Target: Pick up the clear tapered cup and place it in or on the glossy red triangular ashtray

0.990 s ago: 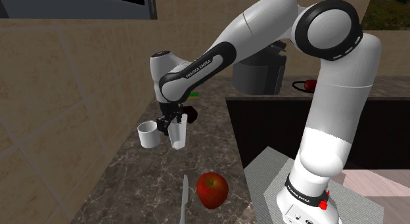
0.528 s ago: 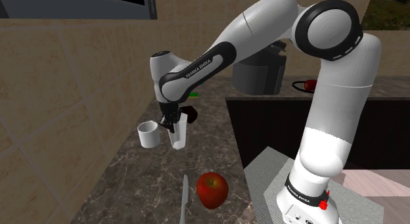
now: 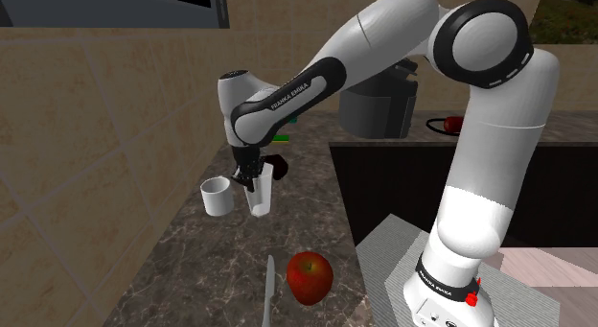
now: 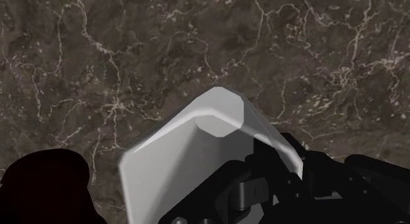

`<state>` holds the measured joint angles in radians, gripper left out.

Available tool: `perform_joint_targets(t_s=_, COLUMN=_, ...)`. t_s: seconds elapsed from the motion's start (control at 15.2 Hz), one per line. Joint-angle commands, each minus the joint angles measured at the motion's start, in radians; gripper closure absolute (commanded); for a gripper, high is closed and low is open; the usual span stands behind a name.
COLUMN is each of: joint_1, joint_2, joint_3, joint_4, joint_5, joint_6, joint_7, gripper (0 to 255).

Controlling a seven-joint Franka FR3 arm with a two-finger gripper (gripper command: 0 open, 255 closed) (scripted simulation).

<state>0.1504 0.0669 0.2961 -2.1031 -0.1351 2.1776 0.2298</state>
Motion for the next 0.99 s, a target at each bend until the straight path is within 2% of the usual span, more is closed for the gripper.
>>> perform_joint_targets(t_s=0.0, joint_1=-0.002, joint_2=-0.012, joint_3=0.0, joint_4=0.015, joint_5=0.007, joint_6=-0.025, joint_7=-0.008, gripper=255)
perform_joint_targets(t_s=0.92, joint_1=-0.003, joint_2=-0.075, joint_3=0.0, joint_4=0.135, joint_5=0.038, joint_6=-0.203, joint_7=-0.042, gripper=255)
